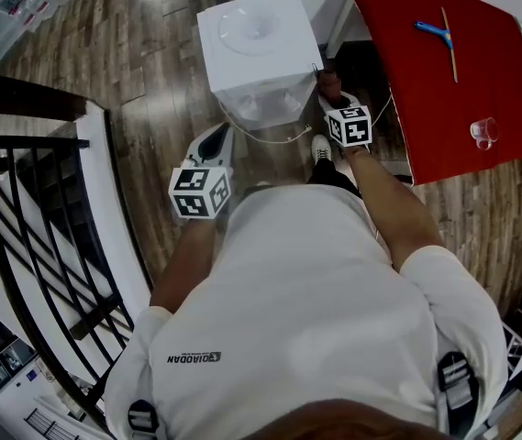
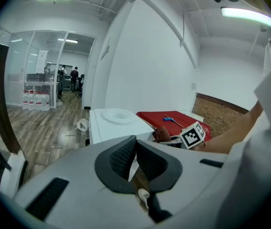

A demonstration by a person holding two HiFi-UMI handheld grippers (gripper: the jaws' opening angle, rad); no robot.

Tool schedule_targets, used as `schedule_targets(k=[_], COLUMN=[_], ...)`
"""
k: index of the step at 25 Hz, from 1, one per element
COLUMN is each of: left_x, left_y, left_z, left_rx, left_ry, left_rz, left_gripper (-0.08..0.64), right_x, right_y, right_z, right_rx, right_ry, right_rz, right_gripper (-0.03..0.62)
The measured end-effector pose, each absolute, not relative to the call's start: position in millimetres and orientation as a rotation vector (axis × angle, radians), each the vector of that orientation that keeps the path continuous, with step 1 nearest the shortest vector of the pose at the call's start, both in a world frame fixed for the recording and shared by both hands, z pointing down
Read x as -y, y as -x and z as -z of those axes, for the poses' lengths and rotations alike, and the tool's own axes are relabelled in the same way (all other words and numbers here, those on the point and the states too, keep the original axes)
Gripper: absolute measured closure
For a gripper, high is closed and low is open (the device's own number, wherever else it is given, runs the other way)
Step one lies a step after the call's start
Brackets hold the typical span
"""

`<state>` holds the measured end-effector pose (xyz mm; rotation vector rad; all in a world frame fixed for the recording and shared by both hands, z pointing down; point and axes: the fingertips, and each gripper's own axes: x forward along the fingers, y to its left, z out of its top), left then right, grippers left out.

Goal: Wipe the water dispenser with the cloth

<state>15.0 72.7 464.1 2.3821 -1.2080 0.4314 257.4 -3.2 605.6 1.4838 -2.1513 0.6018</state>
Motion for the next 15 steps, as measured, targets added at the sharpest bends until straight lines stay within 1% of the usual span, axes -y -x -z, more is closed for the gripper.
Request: schedule_targets(k=[8,15], left_x=[-48,-24], left_y=[-43,-70], left_z=[-461,-460], left_rx=[1.189,1.183], left_ry=[-2.409,-2.411], left_rz=[-0.458,-0.485], left_gripper=[0.559,0.558], right_x=[5,0], right_y=[-287,-288], right_z=[-614,-603], right_rx=[2.149,2.251], right_ry=[-1.499,-1.412], right_rz=[-0.675,-0.866], right_gripper=[0.52,0.522])
